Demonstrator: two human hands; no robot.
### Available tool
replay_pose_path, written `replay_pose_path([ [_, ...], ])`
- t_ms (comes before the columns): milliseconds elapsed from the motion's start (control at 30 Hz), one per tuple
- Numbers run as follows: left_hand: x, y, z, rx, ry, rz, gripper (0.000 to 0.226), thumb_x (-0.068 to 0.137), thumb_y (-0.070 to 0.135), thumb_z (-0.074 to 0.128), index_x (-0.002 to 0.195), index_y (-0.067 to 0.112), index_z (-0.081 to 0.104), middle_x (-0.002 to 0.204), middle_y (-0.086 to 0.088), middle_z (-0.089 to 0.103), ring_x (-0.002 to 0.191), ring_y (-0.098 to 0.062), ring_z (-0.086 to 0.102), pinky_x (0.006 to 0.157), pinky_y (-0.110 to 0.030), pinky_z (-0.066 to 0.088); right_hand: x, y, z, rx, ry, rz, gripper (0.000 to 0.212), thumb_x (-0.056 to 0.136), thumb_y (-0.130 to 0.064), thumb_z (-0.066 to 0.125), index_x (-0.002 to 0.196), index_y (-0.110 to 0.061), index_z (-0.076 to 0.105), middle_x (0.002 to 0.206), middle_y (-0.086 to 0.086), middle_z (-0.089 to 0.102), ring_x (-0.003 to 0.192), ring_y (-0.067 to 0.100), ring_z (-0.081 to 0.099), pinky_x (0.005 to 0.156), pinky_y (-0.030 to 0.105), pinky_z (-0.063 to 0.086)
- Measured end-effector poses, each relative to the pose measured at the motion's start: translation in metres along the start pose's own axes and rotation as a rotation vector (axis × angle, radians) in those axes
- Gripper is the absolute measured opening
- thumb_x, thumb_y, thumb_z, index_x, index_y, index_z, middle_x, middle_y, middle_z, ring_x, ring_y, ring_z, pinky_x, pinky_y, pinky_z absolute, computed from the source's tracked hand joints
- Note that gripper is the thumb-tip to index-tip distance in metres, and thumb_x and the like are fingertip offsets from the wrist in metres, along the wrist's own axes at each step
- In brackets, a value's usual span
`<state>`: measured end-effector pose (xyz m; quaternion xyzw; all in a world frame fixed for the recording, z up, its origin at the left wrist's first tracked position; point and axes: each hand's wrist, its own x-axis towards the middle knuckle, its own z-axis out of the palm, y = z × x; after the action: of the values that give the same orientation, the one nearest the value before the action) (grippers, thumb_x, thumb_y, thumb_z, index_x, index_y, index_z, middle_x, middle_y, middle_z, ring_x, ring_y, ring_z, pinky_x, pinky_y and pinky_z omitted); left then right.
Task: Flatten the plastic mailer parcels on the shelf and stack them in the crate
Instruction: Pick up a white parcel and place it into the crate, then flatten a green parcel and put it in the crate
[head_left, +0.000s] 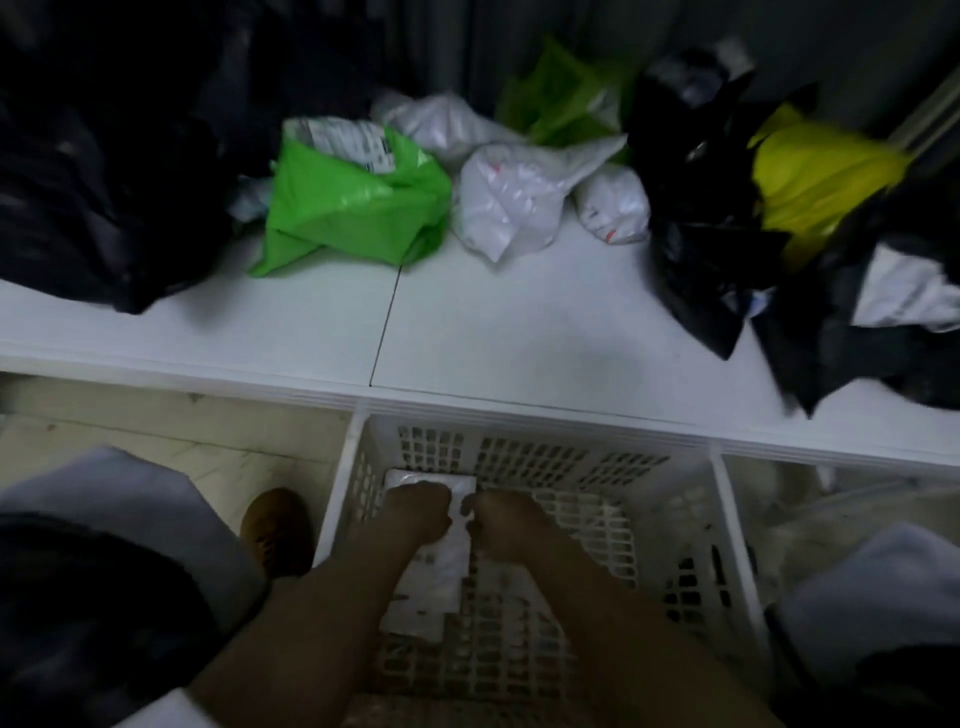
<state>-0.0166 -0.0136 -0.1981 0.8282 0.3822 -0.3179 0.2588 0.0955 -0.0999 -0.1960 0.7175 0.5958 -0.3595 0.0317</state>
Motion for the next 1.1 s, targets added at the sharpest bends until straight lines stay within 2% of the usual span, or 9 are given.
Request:
replay_pose_path([
  [100, -0.034, 0.014, -0.030, 0.067, 0.106, 0.045, 0.037, 0.100, 0.029, 0.044, 0.131, 0.010, 0.053, 0.133, -0.011, 0.054, 0.118, -0.026, 0.055, 0.096, -0.035, 0.045, -0.030, -0.018, -0.034, -0.050, 0.025, 0.026, 0.036, 0.097, -0.016, 0.046, 0.131, -0.010, 0.055, 0.132, 0.014, 0.055, 0.110, 0.029, 0.056, 0.087, 0.031, 0.044],
  [167, -0.059, 0.025, -0.050, 0.087, 0.159, 0.065, 0.031, 0.100, 0.022, 0.043, 0.119, 0.006, 0.061, 0.121, -0.014, 0.062, 0.105, -0.028, 0.061, 0.084, -0.034, 0.047, -0.046, -0.030, -0.054, -0.107, 0.037, 0.035, 0.031, 0.097, -0.015, 0.043, 0.123, -0.005, 0.058, 0.109, 0.018, 0.059, 0.086, 0.028, 0.055, 0.072, 0.033, 0.041],
  [233, -0.082, 0.033, -0.065, 0.137, 0.228, 0.068, 0.028, 0.098, 0.018, 0.043, 0.113, 0.007, 0.064, 0.116, -0.013, 0.064, 0.103, -0.028, 0.062, 0.083, -0.035, 0.047, -0.063, -0.043, -0.075, -0.167, 0.078, 0.041, 0.027, 0.096, -0.016, 0.044, 0.114, -0.005, 0.061, 0.093, 0.014, 0.058, 0.077, 0.027, 0.054, 0.066, 0.033, 0.043],
  [333, -0.110, 0.041, -0.085, 0.147, 0.392, 0.091, 0.028, 0.096, 0.024, 0.047, 0.116, 0.015, 0.064, 0.119, -0.009, 0.064, 0.105, -0.027, 0.062, 0.081, -0.035, 0.046, -0.087, -0.060, -0.103, -0.213, 0.229, 0.018, 0.024, 0.094, -0.020, 0.049, 0.113, -0.014, 0.063, 0.108, 0.011, 0.064, 0.094, 0.030, 0.061, 0.076, 0.037, 0.052],
  [433, -0.134, 0.046, -0.109, 0.122, 0.534, 0.100, 0.029, 0.098, 0.030, 0.044, 0.119, 0.016, 0.058, 0.122, -0.007, 0.059, 0.109, -0.027, 0.058, 0.079, -0.033, 0.042, -0.099, -0.069, -0.129, -0.161, 0.345, 0.021, 0.030, 0.093, -0.020, 0.048, 0.119, -0.021, 0.062, 0.117, 0.006, 0.063, 0.101, 0.026, 0.060, 0.081, 0.035, 0.051],
  [600, -0.156, 0.053, -0.151, 0.018, 0.736, 0.126, 0.038, 0.098, 0.029, 0.043, 0.134, 0.016, 0.046, 0.133, -0.010, 0.047, 0.120, -0.029, 0.049, 0.090, -0.038, 0.043, -0.107, -0.069, -0.169, -0.044, 0.505, 0.017, 0.031, 0.093, -0.027, 0.051, 0.122, -0.024, 0.061, 0.128, 0.004, 0.054, 0.117, 0.024, 0.052, 0.091, 0.035, 0.046],
  [800, -0.133, 0.058, -0.179, -0.028, 0.833, 0.165, 0.043, 0.097, 0.024, 0.043, 0.140, 0.016, 0.040, 0.145, -0.007, 0.036, 0.130, -0.027, 0.037, 0.094, -0.039, 0.042, -0.102, -0.049, -0.209, -0.027, 0.625, 0.008, 0.033, 0.095, -0.027, 0.052, 0.127, -0.022, 0.058, 0.145, 0.004, 0.037, 0.131, 0.024, 0.036, 0.101, 0.037, 0.040],
  [933, -0.099, 0.065, -0.205, -0.032, 0.900, 0.151, 0.047, 0.097, 0.025, 0.044, 0.142, 0.014, 0.034, 0.150, -0.008, 0.028, 0.135, -0.027, 0.029, 0.097, -0.037, 0.040, -0.076, -0.024, -0.240, -0.057, 0.687, 0.027, 0.037, 0.095, -0.022, 0.050, 0.133, -0.023, 0.052, 0.148, 0.001, 0.033, 0.133, 0.022, 0.033, 0.101, 0.034, 0.039],
  [1100, -0.042, 0.072, -0.238, -0.059, 0.931, 0.083, 0.066, 0.095, 0.038, 0.051, 0.148, 0.015, 0.018, 0.157, -0.012, 0.007, 0.145, -0.031, 0.006, 0.103, -0.041, 0.037, -0.018, 0.006, -0.280, -0.333, 0.734, 0.097, 0.060, 0.091, -0.009, 0.048, 0.146, -0.025, 0.032, 0.158, 0.002, 0.014, 0.141, 0.026, 0.018, 0.104, 0.038, 0.032],
])
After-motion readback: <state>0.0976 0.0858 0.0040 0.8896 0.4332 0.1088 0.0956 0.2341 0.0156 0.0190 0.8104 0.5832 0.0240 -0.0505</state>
